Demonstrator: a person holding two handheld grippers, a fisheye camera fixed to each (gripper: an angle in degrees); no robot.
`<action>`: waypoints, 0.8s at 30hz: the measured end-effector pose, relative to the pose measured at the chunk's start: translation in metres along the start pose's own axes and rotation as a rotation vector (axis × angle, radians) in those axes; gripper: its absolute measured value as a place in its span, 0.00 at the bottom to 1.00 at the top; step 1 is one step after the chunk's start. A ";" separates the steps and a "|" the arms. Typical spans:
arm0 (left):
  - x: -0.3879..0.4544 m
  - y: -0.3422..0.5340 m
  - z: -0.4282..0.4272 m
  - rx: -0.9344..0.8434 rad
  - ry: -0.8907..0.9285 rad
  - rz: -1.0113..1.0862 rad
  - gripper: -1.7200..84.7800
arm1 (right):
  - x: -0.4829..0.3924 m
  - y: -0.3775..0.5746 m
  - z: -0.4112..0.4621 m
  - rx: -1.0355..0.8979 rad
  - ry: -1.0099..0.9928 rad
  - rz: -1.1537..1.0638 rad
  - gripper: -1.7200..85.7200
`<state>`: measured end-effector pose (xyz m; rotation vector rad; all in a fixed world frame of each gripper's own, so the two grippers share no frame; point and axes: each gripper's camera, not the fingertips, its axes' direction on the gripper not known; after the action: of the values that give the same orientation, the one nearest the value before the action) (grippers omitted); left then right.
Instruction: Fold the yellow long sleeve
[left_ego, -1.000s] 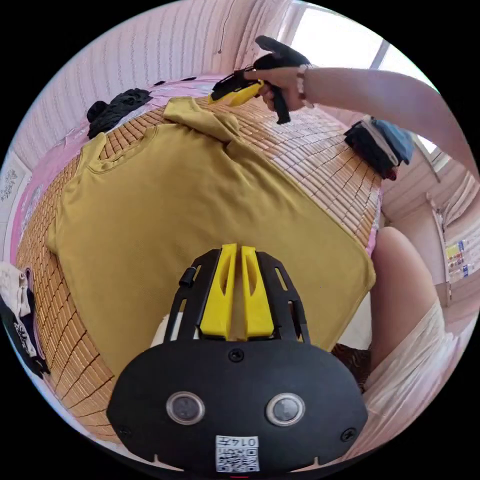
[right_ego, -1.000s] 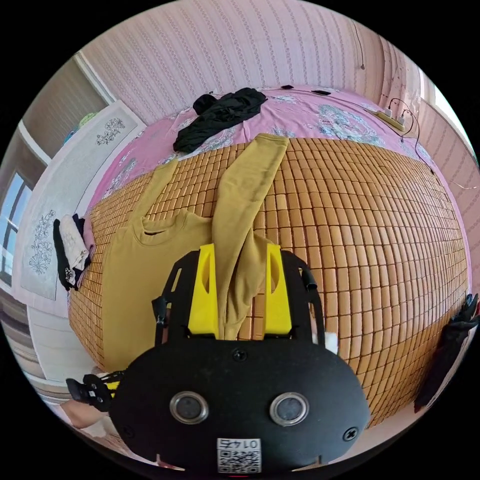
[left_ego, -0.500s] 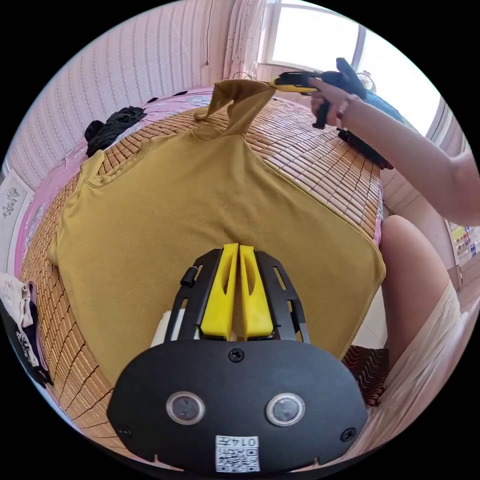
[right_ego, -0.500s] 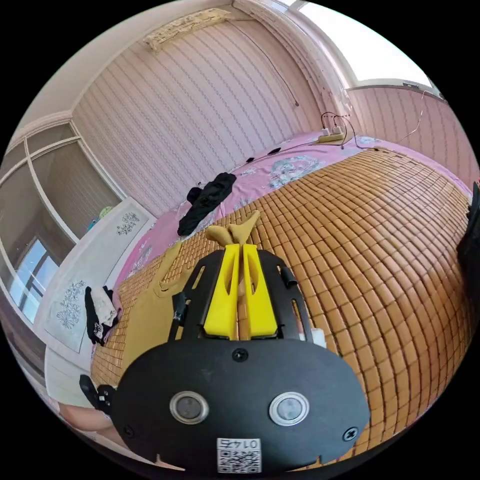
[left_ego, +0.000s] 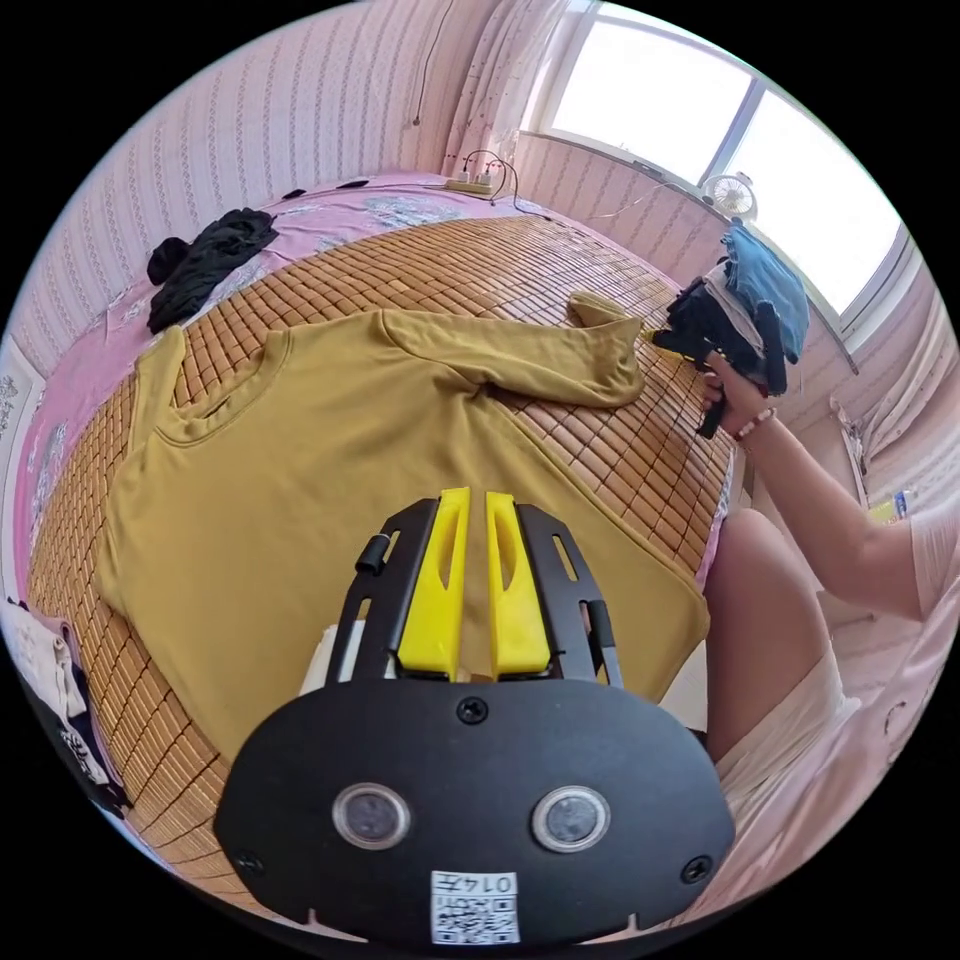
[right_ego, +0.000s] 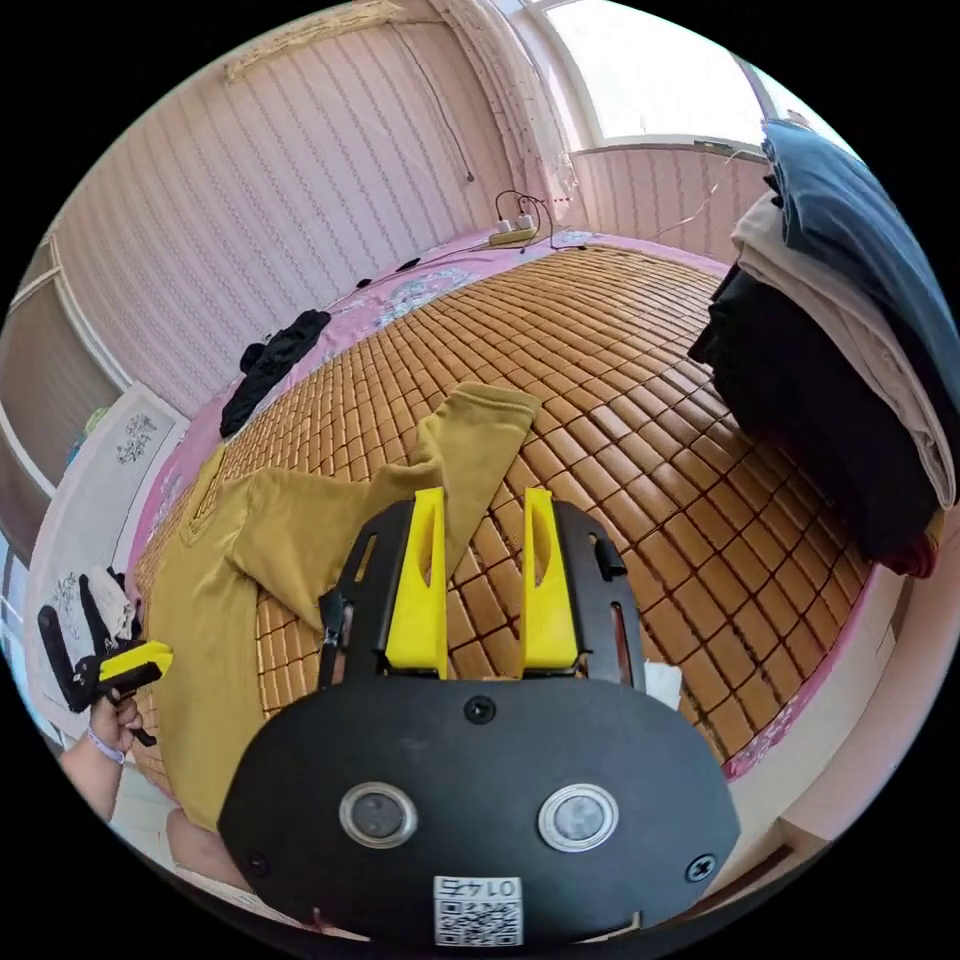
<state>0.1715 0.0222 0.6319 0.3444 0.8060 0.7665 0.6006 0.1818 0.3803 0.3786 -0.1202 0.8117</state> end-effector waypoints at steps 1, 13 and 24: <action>0.003 -0.011 0.005 -0.002 0.008 0.007 0.05 | 0.004 -0.011 0.013 -0.040 0.022 0.013 0.14; 0.064 -0.091 0.068 -0.037 0.026 0.203 0.04 | 0.077 0.042 -0.072 0.151 -0.027 0.131 0.06; 0.091 -0.159 0.118 -0.066 0.094 0.193 0.05 | 0.123 0.047 -0.077 0.274 -0.022 0.185 0.04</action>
<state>0.3777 -0.0201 0.5751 0.3322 0.8414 0.9938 0.6472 0.3239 0.3531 0.6418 -0.0646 1.0107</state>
